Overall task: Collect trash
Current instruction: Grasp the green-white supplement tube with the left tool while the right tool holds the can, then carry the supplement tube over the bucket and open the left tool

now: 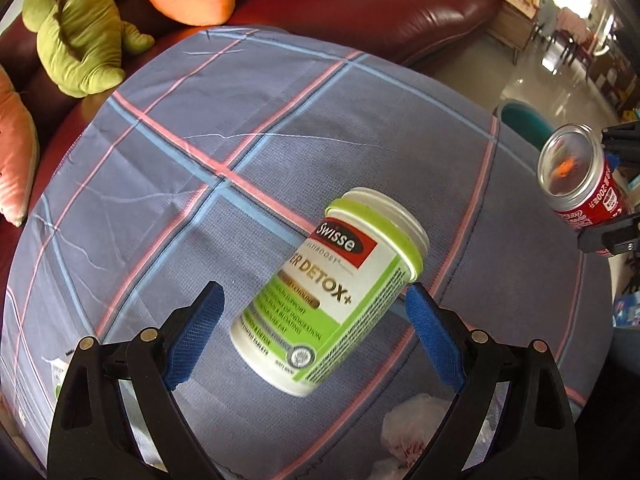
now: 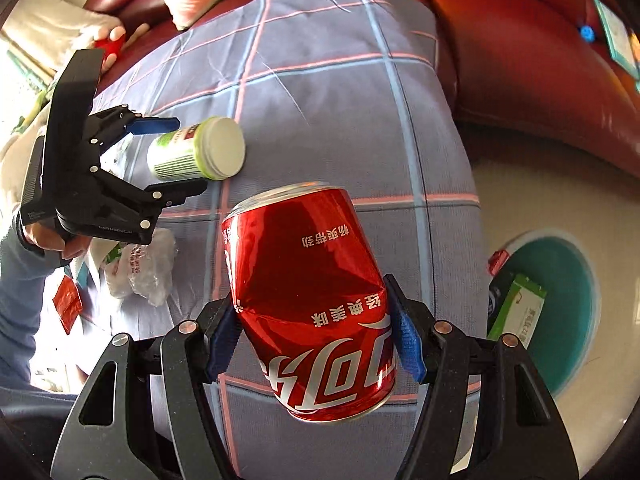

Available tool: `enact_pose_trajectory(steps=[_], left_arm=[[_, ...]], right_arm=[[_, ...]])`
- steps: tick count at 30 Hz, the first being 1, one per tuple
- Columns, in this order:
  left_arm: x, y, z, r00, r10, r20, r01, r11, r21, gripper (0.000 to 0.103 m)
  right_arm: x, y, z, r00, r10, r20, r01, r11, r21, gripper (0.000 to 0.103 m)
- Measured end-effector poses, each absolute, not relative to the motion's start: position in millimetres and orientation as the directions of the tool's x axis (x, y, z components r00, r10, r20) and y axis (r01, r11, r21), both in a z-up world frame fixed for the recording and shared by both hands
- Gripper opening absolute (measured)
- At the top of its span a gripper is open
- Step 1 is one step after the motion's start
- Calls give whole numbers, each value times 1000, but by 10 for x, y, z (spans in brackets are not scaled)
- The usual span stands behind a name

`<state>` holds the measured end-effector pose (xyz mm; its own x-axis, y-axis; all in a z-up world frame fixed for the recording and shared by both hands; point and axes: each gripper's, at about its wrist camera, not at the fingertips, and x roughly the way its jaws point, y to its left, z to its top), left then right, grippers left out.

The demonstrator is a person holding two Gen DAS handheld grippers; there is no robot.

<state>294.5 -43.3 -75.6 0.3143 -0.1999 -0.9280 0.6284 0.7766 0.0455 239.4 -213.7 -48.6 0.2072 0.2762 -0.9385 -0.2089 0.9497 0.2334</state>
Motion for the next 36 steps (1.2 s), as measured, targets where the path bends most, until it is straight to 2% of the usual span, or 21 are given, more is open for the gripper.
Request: enact_pose_trajectory(steps=[1,4,8,11,20,30,36], left_arm=[[2951,-455,-767,312,-201,-928,635,771,46,92],[2962,-519,-791,303,-197,-932,650,759,51,81],[2965,-558,-810,303,-190,-934,639,768,51,57],[2918,-575,-788,339,-173,-925,615,785,78,55],[2724,-672,-570,367,-188,-911,548,835,48,51],[2381,-926,-317,369,-278,-887,516,855,-54,51],[2186,-1346,-187,363,-317,-876,568,821,-62,51]], right_arm=[[2398,-2150,-497,208,278,-938,-203,950,236,63],[2390,-2192,-517,211,291,-933,-187,949,254,63],[2369,-2252,-540,214,304,-928,-169,948,271,63],[2338,-2322,-544,225,310,-924,-148,948,283,63],[2168,-2580,-485,269,350,-897,-92,937,338,63],[1903,-2955,-316,354,392,-849,-30,912,409,63],[1743,-3411,-182,436,380,-816,38,898,438,63]])
